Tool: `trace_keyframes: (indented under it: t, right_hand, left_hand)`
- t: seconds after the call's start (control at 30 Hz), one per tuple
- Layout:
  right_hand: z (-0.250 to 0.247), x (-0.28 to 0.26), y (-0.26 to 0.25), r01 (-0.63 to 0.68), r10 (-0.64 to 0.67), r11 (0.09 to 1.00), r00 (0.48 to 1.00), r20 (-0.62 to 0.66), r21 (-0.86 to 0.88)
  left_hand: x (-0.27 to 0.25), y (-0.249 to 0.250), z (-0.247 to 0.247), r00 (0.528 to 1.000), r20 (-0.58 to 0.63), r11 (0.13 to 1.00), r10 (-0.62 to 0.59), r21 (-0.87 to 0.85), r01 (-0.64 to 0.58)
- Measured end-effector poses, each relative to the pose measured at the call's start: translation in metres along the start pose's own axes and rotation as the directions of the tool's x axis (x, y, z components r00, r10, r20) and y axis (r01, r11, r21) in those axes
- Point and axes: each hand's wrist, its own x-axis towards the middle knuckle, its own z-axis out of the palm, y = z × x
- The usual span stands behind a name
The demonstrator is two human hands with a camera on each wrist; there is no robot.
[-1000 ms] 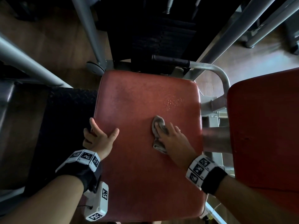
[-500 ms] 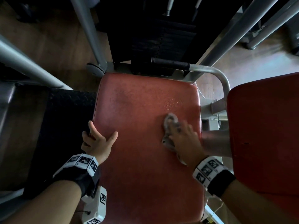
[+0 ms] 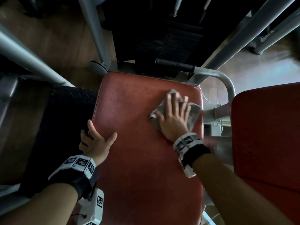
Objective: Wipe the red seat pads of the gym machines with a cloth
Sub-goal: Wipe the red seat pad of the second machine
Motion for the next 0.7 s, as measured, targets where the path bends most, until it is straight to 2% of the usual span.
trace_keyframes:
  t: [0.07,0.13,0.2,0.27,0.3,0.37,0.43,0.53,0.6,0.63,0.67,0.7]
  right_hand:
    - [0.007,-0.019,-0.032,0.278,-0.277,0.957,0.96,0.029,-0.076]
    - [0.018,-0.04,-0.045,0.511,-0.501,0.849,0.859,0.106,-0.133]
    - [0.019,-0.047,-0.036,0.64,-0.616,0.748,0.768,0.176,-0.174]
    - [0.014,-0.035,-0.011,0.691,-0.661,0.693,0.723,0.199,-0.208]
    - [0.009,-0.024,0.003,0.678,-0.65,0.7,0.735,0.193,-0.224]
    - [-0.006,0.002,0.03,0.575,-0.554,0.783,0.818,0.154,-0.235]
    - [-0.023,0.024,0.055,0.436,-0.423,0.872,0.9,0.103,-0.224]
    - [-0.035,0.051,0.073,0.197,-0.194,0.972,0.98,0.04,-0.124]
    - [-0.034,0.063,0.062,-0.019,0.019,1.0,0.998,0.061,0.002]
    - [-0.03,0.064,0.05,-0.087,0.085,0.996,0.995,0.061,0.034]
    - [-0.025,0.06,0.036,-0.099,0.097,0.995,0.994,0.049,0.034]
    - [-0.018,0.051,0.02,-0.04,0.04,0.999,0.999,0.023,0.005]
  left_hand:
    - [-0.001,0.001,0.0,1.0,-0.004,1.0,-0.006,-0.007,0.006]
    - [0.0,0.002,0.0,1.0,-0.016,1.0,-0.011,-0.018,0.011]
    - [-0.001,0.003,0.0,1.0,-0.024,0.999,-0.019,-0.031,0.018]
    - [-0.002,0.004,0.0,0.999,-0.032,0.999,-0.017,-0.032,0.016]
    - [-0.003,0.004,0.0,0.999,-0.034,0.999,-0.016,-0.028,0.015]
    - [-0.003,0.003,0.0,1.0,-0.023,1.0,-0.014,-0.016,0.014]
    - [-0.003,0.001,0.0,1.0,-0.006,1.0,-0.009,-0.007,0.009]
    - [-0.003,0.001,-0.001,1.0,0.016,1.0,0.0,-0.009,0.0]
    - [-0.003,0.001,-0.001,1.0,0.01,1.0,0.0,-0.008,0.001]
    - [-0.003,0.001,-0.001,1.0,0.002,1.0,-0.002,-0.003,0.002]
    - [-0.003,0.001,-0.001,1.0,0.0,1.0,-0.004,0.003,0.004]
    - [-0.003,0.001,-0.001,1.0,0.0,1.0,-0.003,0.004,0.003]
